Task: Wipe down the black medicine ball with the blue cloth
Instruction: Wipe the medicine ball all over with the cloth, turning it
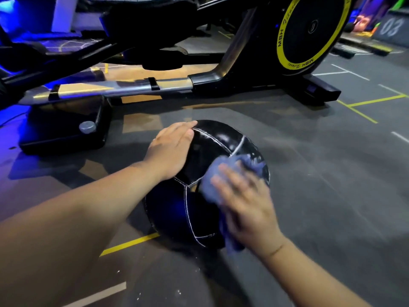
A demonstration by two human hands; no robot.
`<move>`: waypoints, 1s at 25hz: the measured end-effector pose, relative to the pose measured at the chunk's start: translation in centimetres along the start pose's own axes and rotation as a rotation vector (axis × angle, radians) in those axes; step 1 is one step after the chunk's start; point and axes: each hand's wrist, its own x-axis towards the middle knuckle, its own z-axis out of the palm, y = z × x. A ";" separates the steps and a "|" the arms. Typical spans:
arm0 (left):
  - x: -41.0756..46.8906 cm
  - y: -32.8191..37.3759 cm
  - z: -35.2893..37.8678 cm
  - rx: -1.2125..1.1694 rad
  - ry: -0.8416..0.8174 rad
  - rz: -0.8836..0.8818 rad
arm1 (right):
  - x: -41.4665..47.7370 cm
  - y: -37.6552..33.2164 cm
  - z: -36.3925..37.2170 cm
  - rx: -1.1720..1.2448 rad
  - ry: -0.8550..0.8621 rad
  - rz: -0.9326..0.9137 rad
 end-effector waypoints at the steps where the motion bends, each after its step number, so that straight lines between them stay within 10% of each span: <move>1: -0.2 -0.6 -0.3 -0.018 0.020 -0.029 | 1.1 2.5 -0.2 0.072 0.070 0.242; 5: -0.8 -2.5 -0.9 -0.105 0.048 -0.042 | 5.1 10.2 0.1 0.371 -0.001 0.838; 13: -0.9 -3.7 -1.2 -0.114 0.047 0.025 | 3.4 -1.9 0.1 0.137 -0.074 -0.101; 18: -1.4 -3.8 -0.9 -0.137 0.042 0.037 | 10.6 10.5 1.6 0.387 -0.128 0.816; 25: -1.5 -4.6 -3.0 -0.137 -0.088 0.130 | 2.8 -0.7 0.6 0.160 0.245 0.512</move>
